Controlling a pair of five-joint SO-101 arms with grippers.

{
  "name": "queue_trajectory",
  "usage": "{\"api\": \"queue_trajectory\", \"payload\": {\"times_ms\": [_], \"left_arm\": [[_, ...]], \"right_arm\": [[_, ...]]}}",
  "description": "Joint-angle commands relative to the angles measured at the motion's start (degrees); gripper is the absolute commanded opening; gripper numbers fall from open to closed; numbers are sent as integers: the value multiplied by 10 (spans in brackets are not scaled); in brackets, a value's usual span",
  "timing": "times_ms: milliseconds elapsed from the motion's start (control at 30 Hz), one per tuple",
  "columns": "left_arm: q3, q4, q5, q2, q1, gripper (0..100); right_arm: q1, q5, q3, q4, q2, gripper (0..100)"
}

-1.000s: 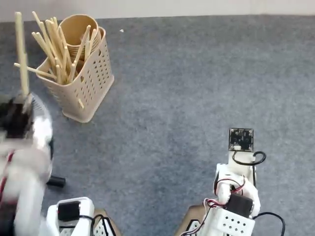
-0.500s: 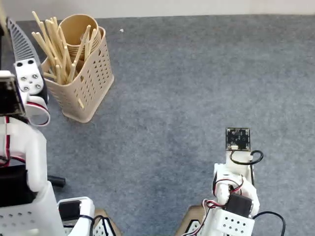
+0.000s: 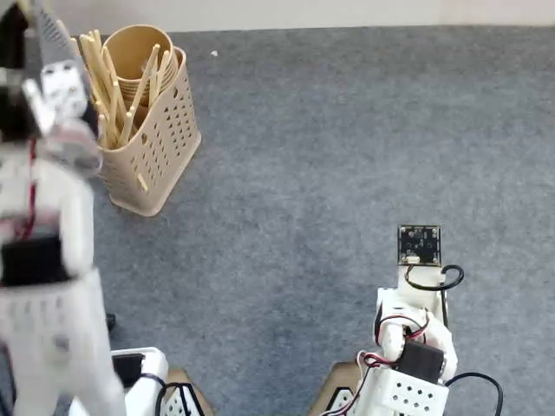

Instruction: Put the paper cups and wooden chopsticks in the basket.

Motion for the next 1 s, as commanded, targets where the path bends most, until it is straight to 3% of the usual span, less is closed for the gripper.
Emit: {"api": "queue_trajectory", "payload": {"times_ms": [0,667,967], "left_arm": [[-25,-17,21,63,6,4],[105,-19,20,81,-4,4],[145,-59,21,86,-19,4]], "right_arm": [[-4,9,42,-7,-4,27],[-4,10,42,-8,-4,27],[-4,10,42,-8,-4,27]]}}
